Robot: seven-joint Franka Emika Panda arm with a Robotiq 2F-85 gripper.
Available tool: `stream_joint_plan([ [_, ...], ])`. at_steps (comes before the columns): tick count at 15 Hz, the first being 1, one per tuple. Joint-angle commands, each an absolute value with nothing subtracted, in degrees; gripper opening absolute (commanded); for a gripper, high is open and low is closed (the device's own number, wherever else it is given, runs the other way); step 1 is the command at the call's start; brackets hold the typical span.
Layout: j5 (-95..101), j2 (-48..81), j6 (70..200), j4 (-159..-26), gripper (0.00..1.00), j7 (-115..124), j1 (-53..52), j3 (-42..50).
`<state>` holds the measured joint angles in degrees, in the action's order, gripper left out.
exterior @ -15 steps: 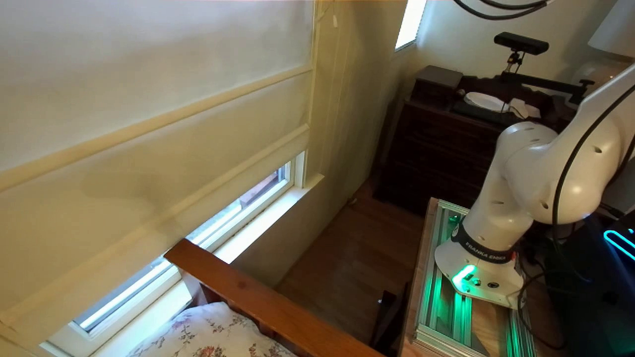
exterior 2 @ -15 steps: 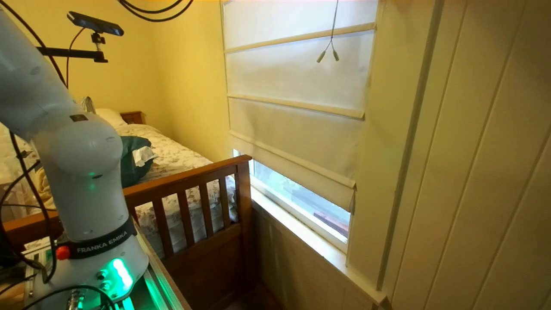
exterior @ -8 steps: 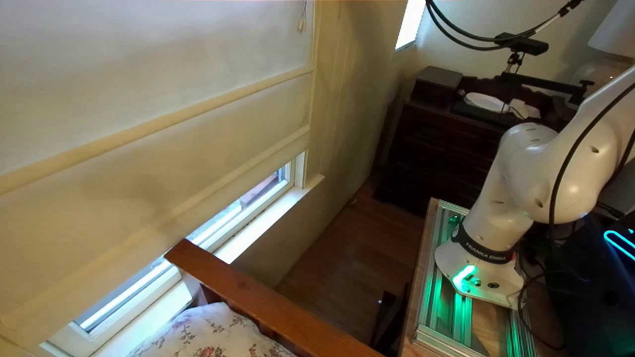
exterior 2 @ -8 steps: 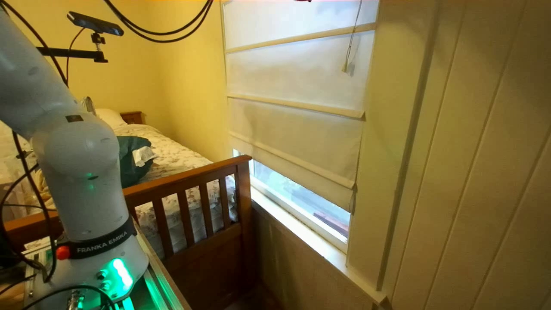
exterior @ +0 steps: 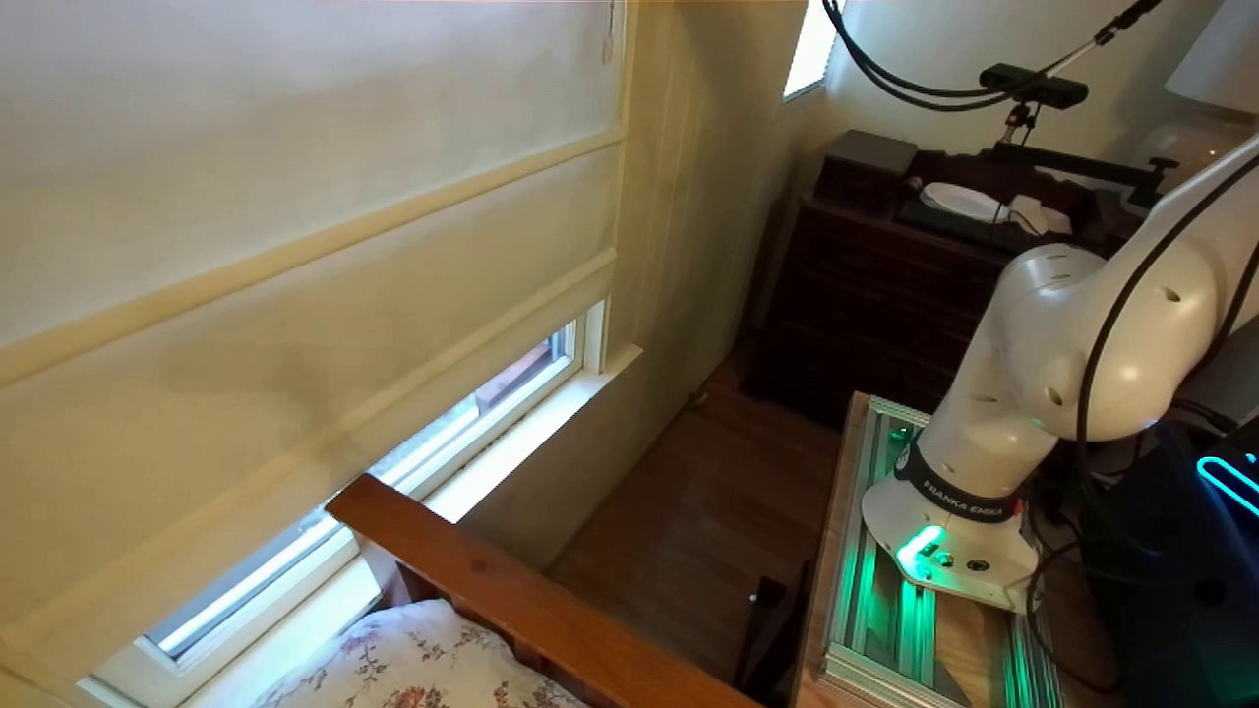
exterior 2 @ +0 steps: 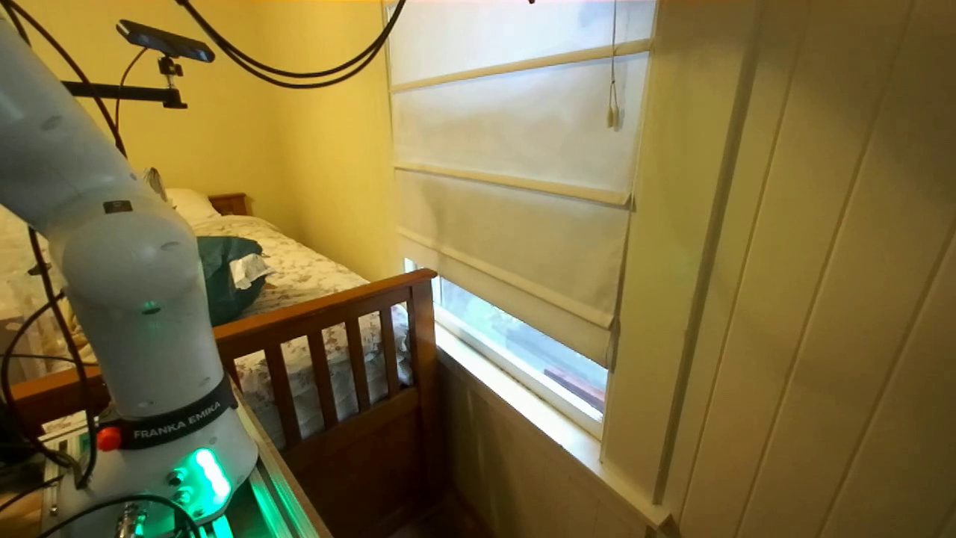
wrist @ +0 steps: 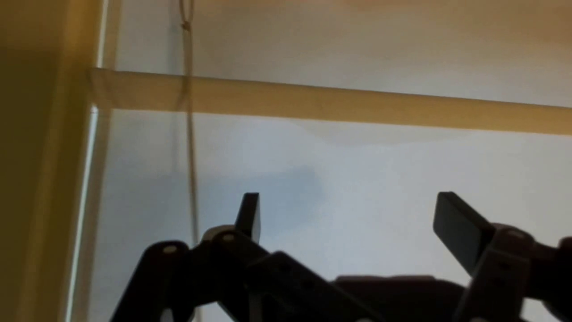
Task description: Close the blinds
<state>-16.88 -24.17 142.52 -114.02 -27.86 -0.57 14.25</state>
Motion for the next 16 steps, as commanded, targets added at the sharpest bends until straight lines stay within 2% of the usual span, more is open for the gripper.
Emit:
stream_joint_plan([
  [1, -10.7, -25.0, 145.4, -115.6, 1.00, -25.0, 2.4, 13.5],
  [10, -12.3, -21.4, 153.5, -114.6, 1.00, -27.3, -0.3, 16.3],
  [12, -13.0, -19.9, 155.2, -113.9, 0.74, -27.7, -1.1, 17.2],
  [16, -16.9, -18.3, 157.2, -113.7, 0.44, -31.1, -4.5, 19.8],
])
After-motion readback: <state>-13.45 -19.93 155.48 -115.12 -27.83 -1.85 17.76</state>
